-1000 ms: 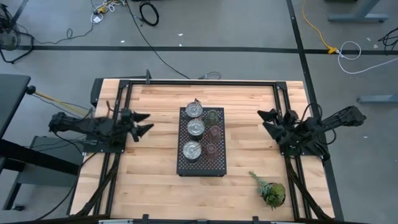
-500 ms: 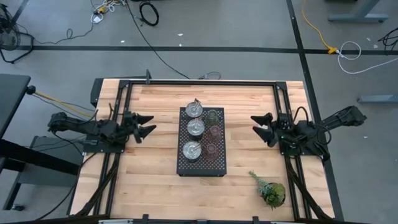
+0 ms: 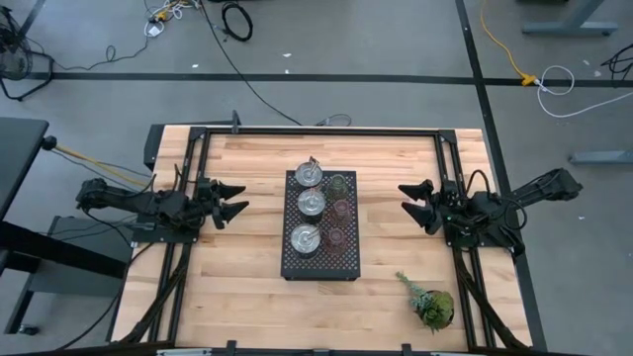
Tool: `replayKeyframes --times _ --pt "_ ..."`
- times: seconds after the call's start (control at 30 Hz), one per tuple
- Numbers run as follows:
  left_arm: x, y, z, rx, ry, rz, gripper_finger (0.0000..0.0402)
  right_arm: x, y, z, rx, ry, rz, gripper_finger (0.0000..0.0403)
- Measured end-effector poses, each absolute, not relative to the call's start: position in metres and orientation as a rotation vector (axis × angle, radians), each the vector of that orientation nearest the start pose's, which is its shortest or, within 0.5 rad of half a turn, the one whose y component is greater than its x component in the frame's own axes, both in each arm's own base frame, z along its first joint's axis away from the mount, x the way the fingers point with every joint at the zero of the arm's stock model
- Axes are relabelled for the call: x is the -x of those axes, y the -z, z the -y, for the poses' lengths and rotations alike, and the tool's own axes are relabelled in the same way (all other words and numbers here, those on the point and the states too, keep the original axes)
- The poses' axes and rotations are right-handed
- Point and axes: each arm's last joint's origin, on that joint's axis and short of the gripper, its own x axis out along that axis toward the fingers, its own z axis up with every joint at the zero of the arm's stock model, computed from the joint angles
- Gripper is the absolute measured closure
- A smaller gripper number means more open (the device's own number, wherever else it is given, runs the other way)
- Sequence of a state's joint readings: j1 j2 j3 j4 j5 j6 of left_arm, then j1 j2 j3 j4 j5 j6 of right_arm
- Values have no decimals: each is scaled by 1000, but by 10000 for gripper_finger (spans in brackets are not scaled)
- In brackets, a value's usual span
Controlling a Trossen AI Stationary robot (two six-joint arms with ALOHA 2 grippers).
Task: Pick & Place candle stick holders
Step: Return to Home Position
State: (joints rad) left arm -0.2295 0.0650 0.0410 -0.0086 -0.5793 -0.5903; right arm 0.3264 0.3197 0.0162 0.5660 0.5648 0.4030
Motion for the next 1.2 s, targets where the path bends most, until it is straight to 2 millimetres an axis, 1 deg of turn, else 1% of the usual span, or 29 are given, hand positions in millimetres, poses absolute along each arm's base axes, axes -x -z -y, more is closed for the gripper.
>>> replayKeyframes --times 0.17,0.37,0.53,0.7,1.07,1.2 --pt "-96 -171 6 570 -349 70 23 -100 -201 -16 -540 178 353 34" --pt "-96 -170 6 564 -353 57 23 -81 -213 -5 -599 204 537 34" --pt "-98 -168 7 554 -360 34 23 -76 -222 1 -629 256 659 34" --pt "-100 -165 7 539 -370 0 23 -76 -221 6 -604 315 676 34" --pt "-107 -153 9 483 -407 -123 23 -73 -220 20 -556 518 732 34" --pt "-109 -150 9 467 -416 -155 23 -73 -220 22 -545 547 741 34"
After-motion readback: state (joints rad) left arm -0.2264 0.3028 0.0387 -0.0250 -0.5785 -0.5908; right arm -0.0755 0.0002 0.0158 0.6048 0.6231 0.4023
